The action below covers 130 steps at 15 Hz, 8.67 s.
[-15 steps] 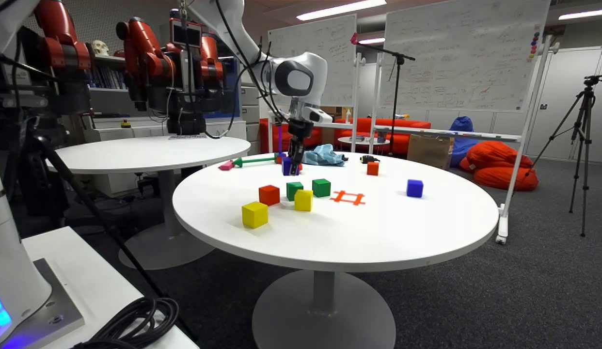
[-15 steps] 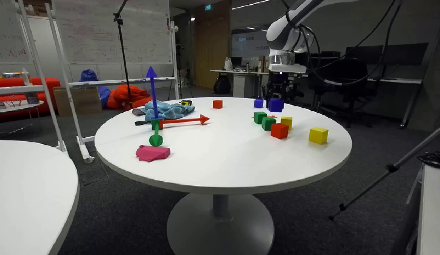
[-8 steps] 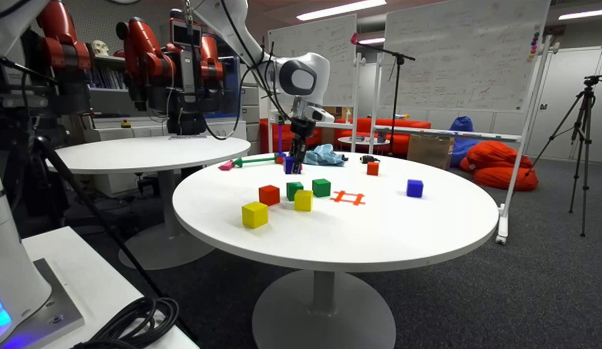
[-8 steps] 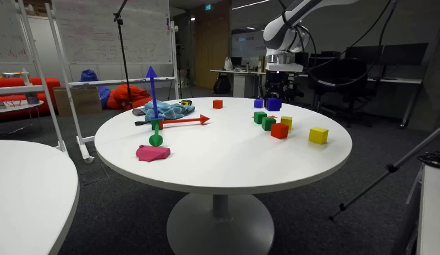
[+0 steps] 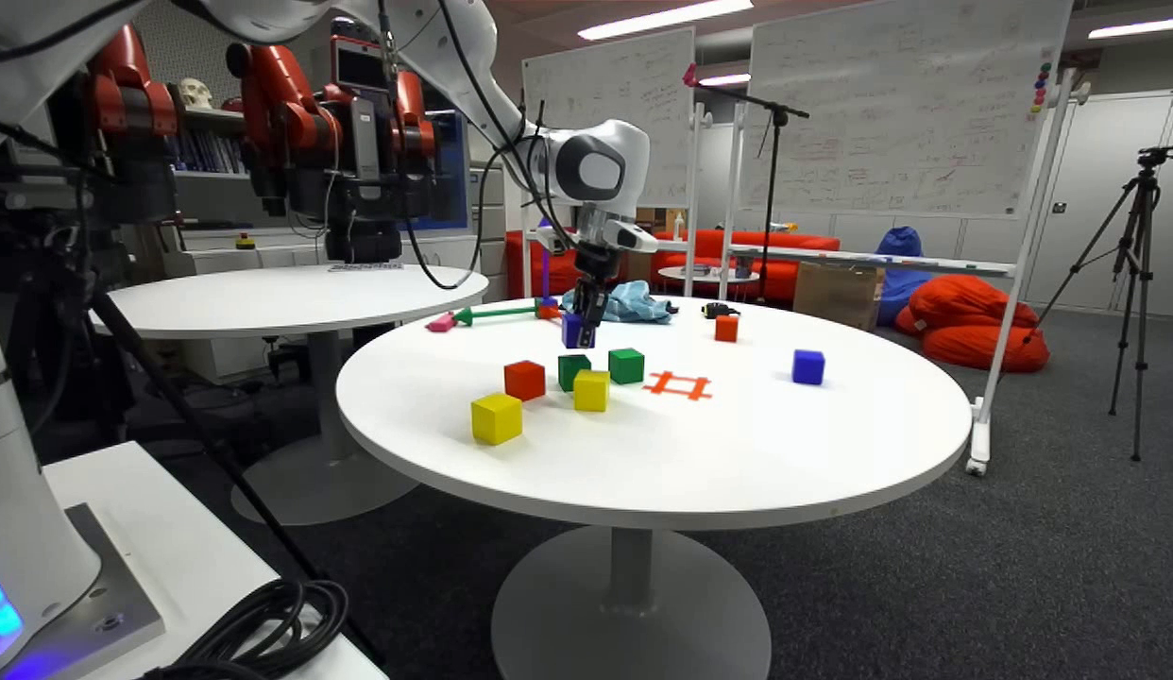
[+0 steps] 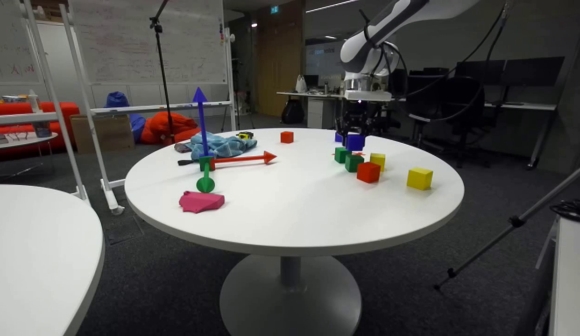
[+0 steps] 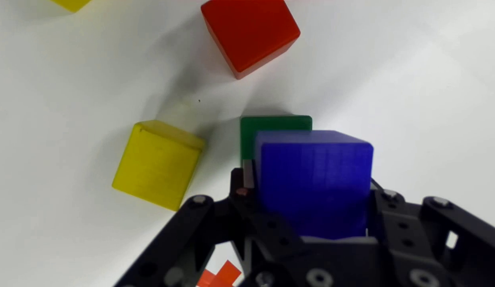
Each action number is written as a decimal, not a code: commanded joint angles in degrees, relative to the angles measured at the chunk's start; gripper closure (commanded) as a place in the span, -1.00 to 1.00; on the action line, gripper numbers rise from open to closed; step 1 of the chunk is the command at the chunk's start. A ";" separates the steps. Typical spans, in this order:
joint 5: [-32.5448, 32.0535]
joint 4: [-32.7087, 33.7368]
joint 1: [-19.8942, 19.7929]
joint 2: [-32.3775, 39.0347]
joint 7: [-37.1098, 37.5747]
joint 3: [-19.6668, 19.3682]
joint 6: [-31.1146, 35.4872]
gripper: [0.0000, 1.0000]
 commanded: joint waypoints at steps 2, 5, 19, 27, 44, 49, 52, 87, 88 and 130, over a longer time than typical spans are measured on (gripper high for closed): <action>-0.11 2.19 -0.54 1.23 -0.60 0.27 -2.52 0.43; 0.29 0.62 -0.67 0.61 -1.06 0.46 -1.55 0.43; 1.16 -0.97 -1.11 0.90 -1.79 0.85 -0.62 0.43; 1.28 -0.49 -1.21 1.61 -1.94 0.92 -1.05 -0.87; 6.62 -29.05 -3.85 -20.35 -2.71 -0.60 19.72 -1.00; 8.91 -38.61 -4.07 -26.93 -3.96 -0.61 25.50 -1.00; 7.47 -34.70 -3.55 -23.73 -1.83 -1.08 23.87 -1.00; -14.66 -30.75 1.57 -22.84 -4.05 -2.45 25.30 -1.00; -15.34 -30.65 1.64 -23.04 -5.01 -2.35 25.06 -1.00; -10.91 -21.77 2.19 -10.73 -26.37 4.83 6.40 -1.00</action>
